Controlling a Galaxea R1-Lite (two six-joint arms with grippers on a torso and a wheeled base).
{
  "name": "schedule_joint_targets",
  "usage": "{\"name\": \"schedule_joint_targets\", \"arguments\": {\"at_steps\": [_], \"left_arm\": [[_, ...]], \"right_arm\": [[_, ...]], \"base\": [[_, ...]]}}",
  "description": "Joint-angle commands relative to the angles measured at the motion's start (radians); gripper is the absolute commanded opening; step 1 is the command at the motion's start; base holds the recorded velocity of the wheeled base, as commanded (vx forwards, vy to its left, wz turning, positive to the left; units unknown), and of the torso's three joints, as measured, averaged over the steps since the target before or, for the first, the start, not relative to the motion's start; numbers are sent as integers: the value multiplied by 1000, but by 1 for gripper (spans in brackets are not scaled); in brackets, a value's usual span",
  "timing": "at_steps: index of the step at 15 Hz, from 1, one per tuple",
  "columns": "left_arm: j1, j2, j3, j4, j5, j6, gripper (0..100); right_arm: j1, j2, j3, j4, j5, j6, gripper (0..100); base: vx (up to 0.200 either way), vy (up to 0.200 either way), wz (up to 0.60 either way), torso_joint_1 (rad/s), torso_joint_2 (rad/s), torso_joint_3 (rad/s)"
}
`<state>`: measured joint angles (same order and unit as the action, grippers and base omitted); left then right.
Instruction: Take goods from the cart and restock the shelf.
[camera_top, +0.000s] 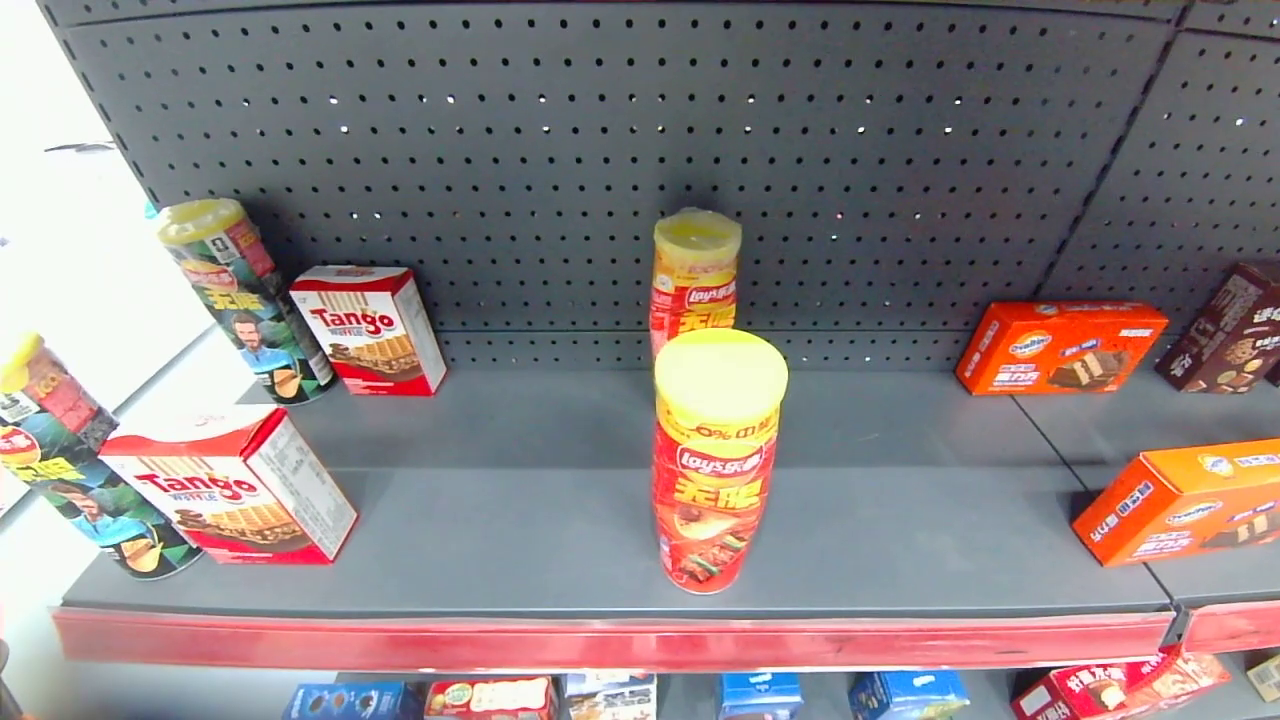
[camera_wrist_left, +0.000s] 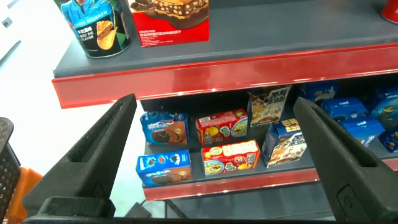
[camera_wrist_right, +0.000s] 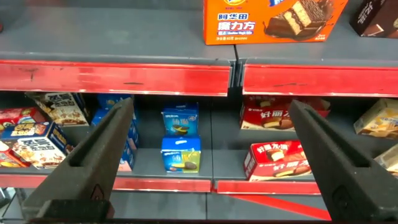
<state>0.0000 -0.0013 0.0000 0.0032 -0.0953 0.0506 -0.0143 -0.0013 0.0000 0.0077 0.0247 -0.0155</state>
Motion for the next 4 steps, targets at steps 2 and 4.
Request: {"name": "schedule_joint_targets", "arguments": {"at_steps": [2,4], "left_arm": [[2,1,0,0,0,0,100],[0,1,0,0,0,0,100]], "right_arm": [[0,1,0,0,0,0,100],[-1,1,-2,0,0,0,100]], "base": [[0,0,0,0,0,0],[0,0,0,0,0,0]]}}
